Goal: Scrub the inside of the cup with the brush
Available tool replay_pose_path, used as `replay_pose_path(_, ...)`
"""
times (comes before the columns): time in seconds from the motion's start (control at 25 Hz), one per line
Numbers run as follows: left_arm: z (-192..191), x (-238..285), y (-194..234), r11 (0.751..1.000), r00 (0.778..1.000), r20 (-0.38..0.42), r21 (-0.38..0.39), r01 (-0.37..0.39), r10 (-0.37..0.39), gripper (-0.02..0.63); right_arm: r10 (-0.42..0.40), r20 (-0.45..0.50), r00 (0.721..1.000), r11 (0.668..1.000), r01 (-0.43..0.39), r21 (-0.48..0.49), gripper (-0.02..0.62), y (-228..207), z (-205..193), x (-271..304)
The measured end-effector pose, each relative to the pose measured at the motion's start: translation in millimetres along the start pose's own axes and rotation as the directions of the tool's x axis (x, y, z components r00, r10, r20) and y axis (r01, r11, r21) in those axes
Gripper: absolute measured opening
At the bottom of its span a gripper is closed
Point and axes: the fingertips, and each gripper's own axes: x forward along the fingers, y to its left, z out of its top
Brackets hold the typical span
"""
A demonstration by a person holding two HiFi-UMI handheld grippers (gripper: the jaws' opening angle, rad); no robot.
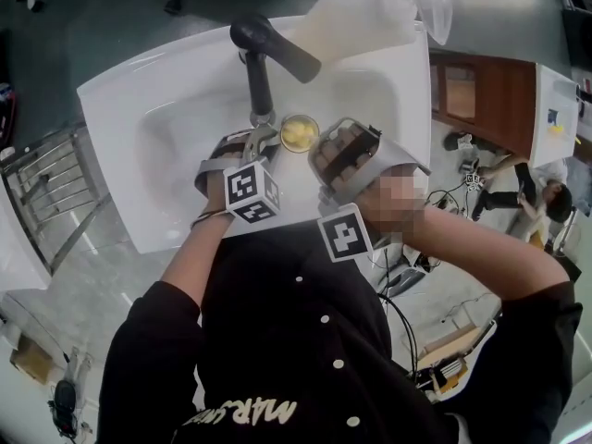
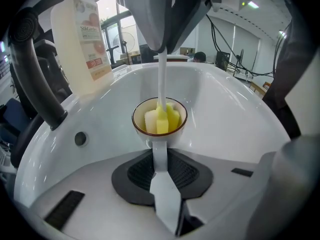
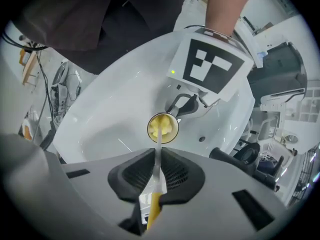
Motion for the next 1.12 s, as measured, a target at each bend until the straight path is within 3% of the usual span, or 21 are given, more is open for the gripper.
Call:
replay_pose_path(0.12,-1,0,0,1.0,1.0,-0.001,-0.001,-0.002,0.002,0.087,0.041,0.059,0.997,0.976,-0.052,0.211,0.049,0,0,5)
replay_pose_path(0.16,-1,0,0,1.0,1.0,-0.002,0.001,-0.004,0.004,0.087,0.068,0.094,0.993,0.943,-0.095,0.319,0.049,0,-3,6)
replay_pose_path(0.2,0,0,1,1.0,1.0,-0.003,0.005,-0.007,0.007,0.087,0.101,0.137,0.985,0.89,-0.151,0.431,0.049,1,-6,7)
replay_pose_path(0.24,0,0,1,1.0,1.0,-0.005,0.008,-0.011,0.011,0.087,0.133,0.19,0.973,0.816,-0.216,0.536,0.051,3,-9,9)
replay_pose_path(0.32,0,1,1,1.0,1.0,-0.01,0.01,-0.016,0.016,0.087,0.173,0.322,0.931,0.613,-0.358,0.704,0.051,6,-13,11)
replay_pose_path(0.4,0,0,0,1.0,1.0,-0.015,0.014,-0.02,0.02,0.087,0.17,0.455,0.874,0.362,-0.485,0.796,0.054,9,-15,11)
replay_pose_path(0.48,-1,-1,-2,1.0,1.0,-0.016,0.019,-0.022,0.022,0.086,0.137,0.557,0.819,0.1,-0.571,0.815,0.057,16,-16,8)
replay_pose_path(0.6,-1,-1,-2,1.0,1.0,-0.016,0.016,-0.025,0.026,0.086,0.003,0.668,0.744,-0.299,-0.637,0.71,0.058,22,-18,7)
replay_pose_path(0.68,-1,-1,0,1.0,0.999,-0.017,0.006,-0.027,0.027,0.086,-0.136,0.694,0.707,-0.544,-0.638,0.544,0.058,22,-22,7)
replay_pose_path(0.72,-2,0,0,1.0,1.0,-0.017,0.003,-0.026,0.027,0.086,-0.202,0.693,0.692,-0.643,-0.627,0.439,0.058,23,-22,6)
replay_pose_path(0.76,-3,0,0,1.0,1.0,-0.017,0.002,-0.026,0.026,0.087,-0.262,0.685,0.68,-0.718,-0.612,0.333,0.058,25,-21,5)
replay_pose_path(0.8,-3,0,1,1.0,1.0,-0.017,0.002,-0.025,0.025,0.086,-0.315,0.671,0.672,-0.766,-0.597,0.237,0.058,26,-19,3)
replay_pose_path(0.88,-5,0,1,1.0,1.0,-0.018,0.005,-0.024,0.024,0.086,-0.39,0.635,0.667,-0.805,-0.582,0.117,0.058,28,-15,-1)
replay_pose_path(1.12,-5,0,2,1.0,1.0,-0.02,0.001,-0.02,0.02,0.087,-0.477,0.554,0.682,-0.8,-0.598,0.047,0.058,36,-11,-11)
